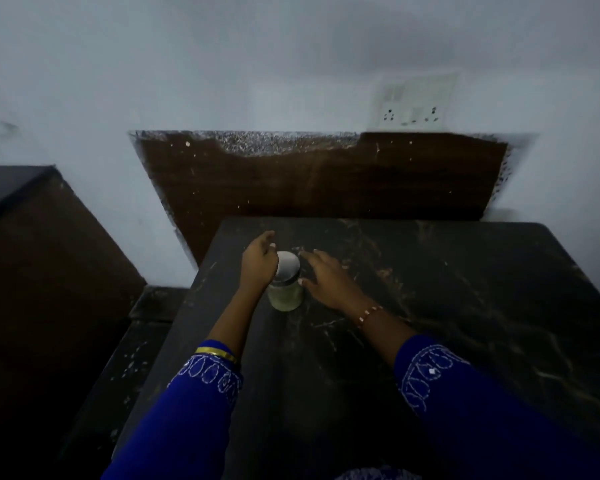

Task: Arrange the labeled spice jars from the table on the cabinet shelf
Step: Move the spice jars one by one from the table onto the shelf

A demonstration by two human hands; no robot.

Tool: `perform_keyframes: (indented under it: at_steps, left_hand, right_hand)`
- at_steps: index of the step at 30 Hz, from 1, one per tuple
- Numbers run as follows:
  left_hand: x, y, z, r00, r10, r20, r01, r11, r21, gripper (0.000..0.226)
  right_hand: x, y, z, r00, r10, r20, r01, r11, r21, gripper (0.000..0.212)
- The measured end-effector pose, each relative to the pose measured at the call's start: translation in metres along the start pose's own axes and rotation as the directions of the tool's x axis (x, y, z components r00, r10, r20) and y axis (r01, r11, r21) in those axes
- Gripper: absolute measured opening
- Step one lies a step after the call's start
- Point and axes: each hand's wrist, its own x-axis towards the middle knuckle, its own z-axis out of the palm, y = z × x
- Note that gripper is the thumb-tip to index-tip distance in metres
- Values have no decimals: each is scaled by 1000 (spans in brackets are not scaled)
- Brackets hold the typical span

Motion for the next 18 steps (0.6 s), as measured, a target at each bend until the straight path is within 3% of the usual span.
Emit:
perform_keyframes:
  at_steps: [5,10,18]
  left_hand:
    - [-4,-33,5,985,-157,70,163,982,-91,45]
    - [-11,-48,14,980,-138,142,162,972,-173,41]
    - [-27,-54,26,987,-120,110,144,957,-251,31]
  right_hand:
    - [3,-9,25,992,26,121,-23,999,-25,71]
    - [5,-7,37,986,52,156,-54,999,8,78]
    - [0,8,41,995,67,-73,-47,966,254,66]
